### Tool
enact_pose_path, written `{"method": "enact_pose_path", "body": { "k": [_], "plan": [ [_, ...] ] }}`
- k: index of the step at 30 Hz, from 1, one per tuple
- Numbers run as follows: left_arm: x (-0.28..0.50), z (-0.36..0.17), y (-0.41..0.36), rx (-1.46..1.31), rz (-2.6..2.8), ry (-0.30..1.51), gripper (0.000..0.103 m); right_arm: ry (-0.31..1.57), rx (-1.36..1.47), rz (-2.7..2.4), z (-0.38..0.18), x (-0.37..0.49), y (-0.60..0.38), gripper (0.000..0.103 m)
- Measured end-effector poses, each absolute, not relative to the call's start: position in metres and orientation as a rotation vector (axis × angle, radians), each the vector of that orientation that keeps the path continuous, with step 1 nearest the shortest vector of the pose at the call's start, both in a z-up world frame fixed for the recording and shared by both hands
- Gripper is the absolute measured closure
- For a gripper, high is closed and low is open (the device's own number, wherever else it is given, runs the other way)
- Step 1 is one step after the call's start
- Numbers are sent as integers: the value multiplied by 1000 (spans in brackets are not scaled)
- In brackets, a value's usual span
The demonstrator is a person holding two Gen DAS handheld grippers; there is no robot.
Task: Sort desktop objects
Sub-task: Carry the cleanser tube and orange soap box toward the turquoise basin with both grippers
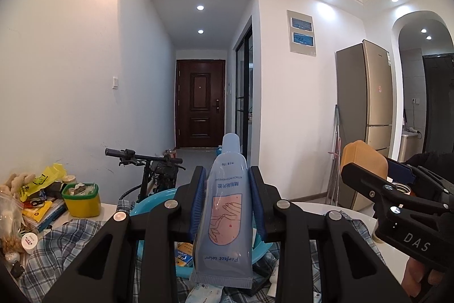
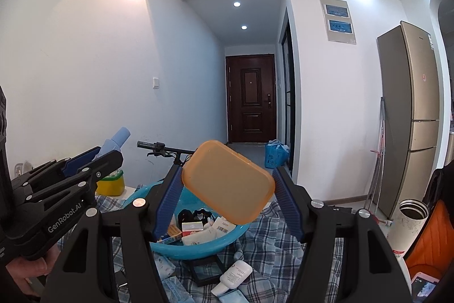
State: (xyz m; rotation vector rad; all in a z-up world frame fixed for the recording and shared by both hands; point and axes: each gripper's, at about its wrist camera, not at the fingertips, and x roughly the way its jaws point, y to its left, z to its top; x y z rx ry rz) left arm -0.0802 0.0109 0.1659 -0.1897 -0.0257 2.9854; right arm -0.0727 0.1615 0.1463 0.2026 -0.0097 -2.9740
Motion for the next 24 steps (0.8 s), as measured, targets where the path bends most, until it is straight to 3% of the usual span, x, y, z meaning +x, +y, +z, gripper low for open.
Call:
{"method": "enact_pose_path", "body": {
  "k": [13, 20, 24],
  "plan": [
    [-163, 171, 5, -229, 3007, -34, 70, -25, 251, -2931, 158, -145, 155, 40],
    [-218, 160, -7, -257, 3029, -190, 70, -163, 224, -2914, 159, -184, 158, 40],
    [-241, 152, -10, -276, 3053, -192, 70, -106, 217, -2954, 157, -204, 161, 40]
  ]
}}
